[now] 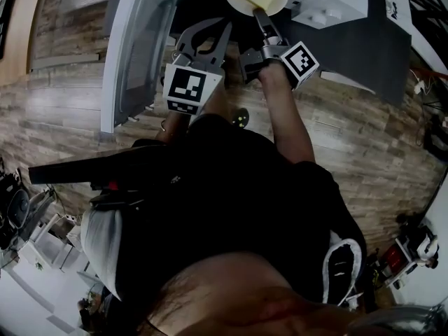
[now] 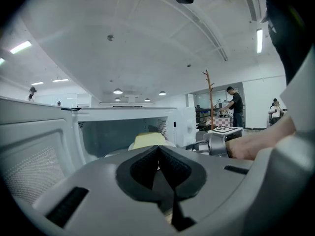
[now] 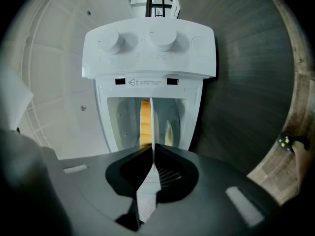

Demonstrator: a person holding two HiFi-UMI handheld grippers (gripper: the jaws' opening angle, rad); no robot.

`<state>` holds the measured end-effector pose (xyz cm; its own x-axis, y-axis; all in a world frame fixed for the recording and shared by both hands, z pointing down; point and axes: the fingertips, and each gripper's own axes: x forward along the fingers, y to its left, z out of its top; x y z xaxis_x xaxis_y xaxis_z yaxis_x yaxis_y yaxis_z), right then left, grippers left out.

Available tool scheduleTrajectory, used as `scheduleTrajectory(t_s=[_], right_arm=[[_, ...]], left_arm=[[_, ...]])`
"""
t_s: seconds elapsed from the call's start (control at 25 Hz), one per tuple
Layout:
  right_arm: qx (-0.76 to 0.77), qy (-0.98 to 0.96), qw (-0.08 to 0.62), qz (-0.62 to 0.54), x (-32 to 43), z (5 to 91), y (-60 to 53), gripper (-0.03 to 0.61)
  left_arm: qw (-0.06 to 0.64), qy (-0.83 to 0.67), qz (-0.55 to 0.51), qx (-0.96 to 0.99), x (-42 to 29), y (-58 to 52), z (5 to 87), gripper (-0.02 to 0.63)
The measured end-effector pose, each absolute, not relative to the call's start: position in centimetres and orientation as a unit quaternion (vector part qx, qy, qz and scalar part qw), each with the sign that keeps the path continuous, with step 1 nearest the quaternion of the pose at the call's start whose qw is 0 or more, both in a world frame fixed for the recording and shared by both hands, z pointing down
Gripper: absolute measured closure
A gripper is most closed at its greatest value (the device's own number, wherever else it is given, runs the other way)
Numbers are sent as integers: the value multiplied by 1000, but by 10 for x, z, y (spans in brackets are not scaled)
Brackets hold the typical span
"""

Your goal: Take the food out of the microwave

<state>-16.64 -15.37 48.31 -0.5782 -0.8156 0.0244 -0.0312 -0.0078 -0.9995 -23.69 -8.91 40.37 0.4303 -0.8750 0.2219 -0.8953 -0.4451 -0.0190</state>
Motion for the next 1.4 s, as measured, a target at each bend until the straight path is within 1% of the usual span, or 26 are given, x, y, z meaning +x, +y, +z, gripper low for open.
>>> scheduleTrajectory(t_s=[0.24, 0.56, 0.96, 1.4], right_arm=[[-327, 640, 306, -624, -160, 474, -134, 569], [-324, 646, 290, -627, -155, 479, -107, 569], [-321, 643, 306, -625, -135, 470, -79, 569], [-336, 632, 306, -628, -99, 469, -43, 569]], left_arm=[[54, -527, 113, 840, -240, -81, 404, 607], [58, -505, 132, 851, -227, -66, 416, 607], [46, -484, 131, 864, -204, -52, 406, 607], [37, -469, 136, 872, -169, -27, 397, 607]])
